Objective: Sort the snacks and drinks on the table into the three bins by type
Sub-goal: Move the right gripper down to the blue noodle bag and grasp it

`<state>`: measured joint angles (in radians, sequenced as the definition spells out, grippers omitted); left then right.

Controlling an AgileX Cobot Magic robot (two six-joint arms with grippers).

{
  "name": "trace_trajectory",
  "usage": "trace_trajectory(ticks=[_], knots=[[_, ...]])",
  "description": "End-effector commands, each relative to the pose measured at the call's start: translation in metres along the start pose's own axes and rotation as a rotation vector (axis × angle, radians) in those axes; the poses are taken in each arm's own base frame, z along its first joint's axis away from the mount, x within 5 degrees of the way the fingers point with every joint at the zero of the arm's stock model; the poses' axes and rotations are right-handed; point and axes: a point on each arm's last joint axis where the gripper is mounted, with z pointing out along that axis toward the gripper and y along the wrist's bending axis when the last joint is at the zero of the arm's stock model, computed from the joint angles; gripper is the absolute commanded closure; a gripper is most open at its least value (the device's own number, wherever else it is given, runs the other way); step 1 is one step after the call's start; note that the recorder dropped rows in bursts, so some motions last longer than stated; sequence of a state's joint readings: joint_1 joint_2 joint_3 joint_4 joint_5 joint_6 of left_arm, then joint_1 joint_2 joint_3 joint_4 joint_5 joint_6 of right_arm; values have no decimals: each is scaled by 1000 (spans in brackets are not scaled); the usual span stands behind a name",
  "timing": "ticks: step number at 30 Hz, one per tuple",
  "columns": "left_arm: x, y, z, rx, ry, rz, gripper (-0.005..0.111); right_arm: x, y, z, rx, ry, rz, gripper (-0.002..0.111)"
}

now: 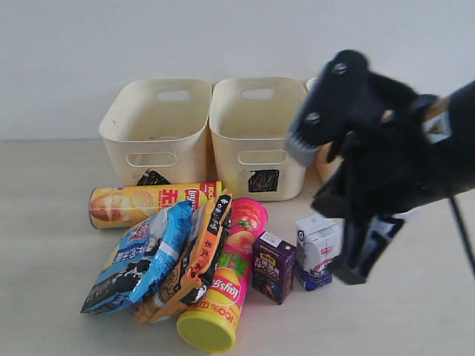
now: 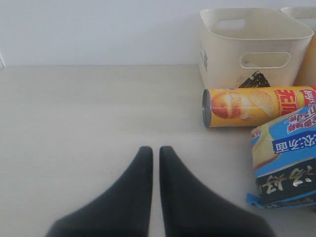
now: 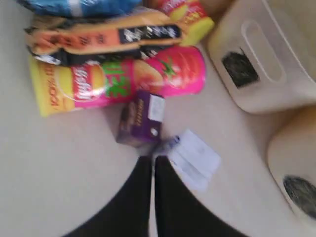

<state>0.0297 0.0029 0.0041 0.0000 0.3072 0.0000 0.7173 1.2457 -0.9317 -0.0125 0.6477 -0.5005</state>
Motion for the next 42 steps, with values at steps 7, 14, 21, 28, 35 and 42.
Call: trace_trajectory(ticks=[7, 14, 21, 28, 35, 42], knots=[[-3, 0, -1, 2, -21, -15, 102, -101, 79, 84, -63, 2, -542, 71], [-3, 0, -1, 2, -21, -15, 102, -122, 113, 134, -12, 25, -733, 39], [-3, 0, -1, 2, -21, -15, 102, -129, 127, 163, -30, 23, -752, 39], [-3, 0, -1, 2, -21, -15, 102, -124, 134, 187, -2, 22, -858, 39], [-3, 0, -1, 2, -21, -15, 102, -123, 131, 198, 77, 31, -924, 39], [-3, 0, -1, 2, -21, -15, 102, -116, 134, 212, 79, 65, -963, 39]])
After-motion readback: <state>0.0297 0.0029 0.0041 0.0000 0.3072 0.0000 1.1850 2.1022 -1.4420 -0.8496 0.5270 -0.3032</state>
